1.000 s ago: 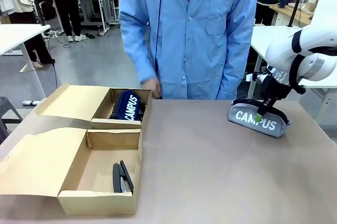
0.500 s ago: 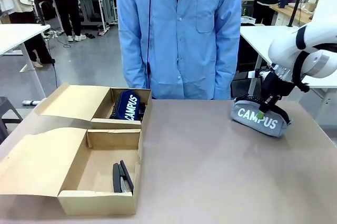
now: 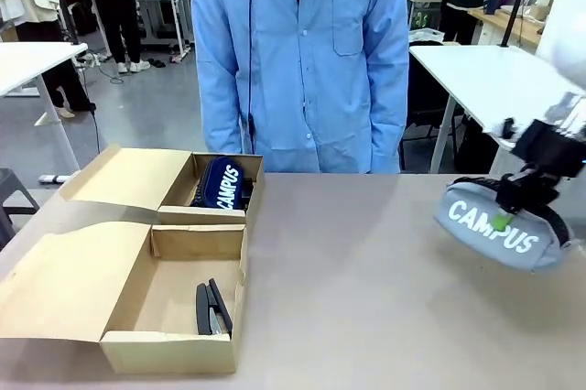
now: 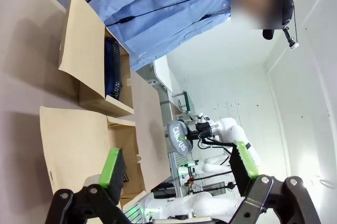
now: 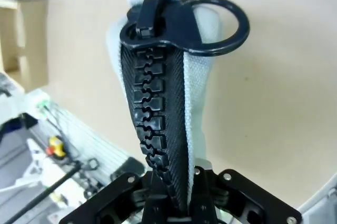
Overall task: Place items inside the box.
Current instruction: Pick up a Pencil pouch or Stapler and place it inside the Mailer Box closest to the robot.
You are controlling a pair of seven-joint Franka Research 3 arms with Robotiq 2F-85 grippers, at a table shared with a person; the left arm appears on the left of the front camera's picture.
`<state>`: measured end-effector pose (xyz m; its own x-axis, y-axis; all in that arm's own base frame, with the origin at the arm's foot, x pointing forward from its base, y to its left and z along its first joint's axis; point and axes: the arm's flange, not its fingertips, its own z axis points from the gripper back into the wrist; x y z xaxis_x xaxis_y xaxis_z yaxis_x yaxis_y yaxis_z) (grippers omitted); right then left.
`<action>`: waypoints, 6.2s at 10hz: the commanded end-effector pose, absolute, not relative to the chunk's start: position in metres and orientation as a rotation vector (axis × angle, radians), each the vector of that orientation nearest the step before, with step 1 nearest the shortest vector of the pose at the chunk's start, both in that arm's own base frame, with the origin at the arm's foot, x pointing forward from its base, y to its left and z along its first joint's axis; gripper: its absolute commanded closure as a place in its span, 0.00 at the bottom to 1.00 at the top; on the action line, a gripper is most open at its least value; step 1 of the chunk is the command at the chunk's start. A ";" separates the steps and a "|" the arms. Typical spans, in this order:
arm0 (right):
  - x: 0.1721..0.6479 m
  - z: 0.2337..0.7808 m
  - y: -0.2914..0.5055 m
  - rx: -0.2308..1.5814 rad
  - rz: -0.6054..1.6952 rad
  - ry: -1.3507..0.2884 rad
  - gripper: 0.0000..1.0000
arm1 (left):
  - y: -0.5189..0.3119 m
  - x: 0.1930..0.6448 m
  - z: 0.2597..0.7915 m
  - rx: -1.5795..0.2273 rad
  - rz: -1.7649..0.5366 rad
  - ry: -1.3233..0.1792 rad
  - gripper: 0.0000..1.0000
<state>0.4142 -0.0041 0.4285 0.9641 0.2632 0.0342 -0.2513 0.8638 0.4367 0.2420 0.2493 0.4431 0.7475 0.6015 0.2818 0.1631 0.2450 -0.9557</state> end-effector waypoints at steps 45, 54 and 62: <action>0.266 0.492 0.200 0.674 -0.352 -0.145 0.95 | 0.248 0.242 0.444 -1.327 0.321 -0.733 0.00; 0.301 0.494 0.279 0.639 -0.160 -0.116 0.95 | 0.248 0.242 0.444 -1.327 0.321 -0.733 0.00; 0.296 0.449 0.528 0.353 0.113 -0.216 0.95 | 0.248 0.242 0.444 -1.327 0.321 -0.733 0.00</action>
<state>0.2879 0.4898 0.4465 0.9706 0.1176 0.2098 -0.1955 0.8940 0.4032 0.2424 0.2491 0.4428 0.7482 0.6008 0.2815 0.1629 0.2449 -0.9558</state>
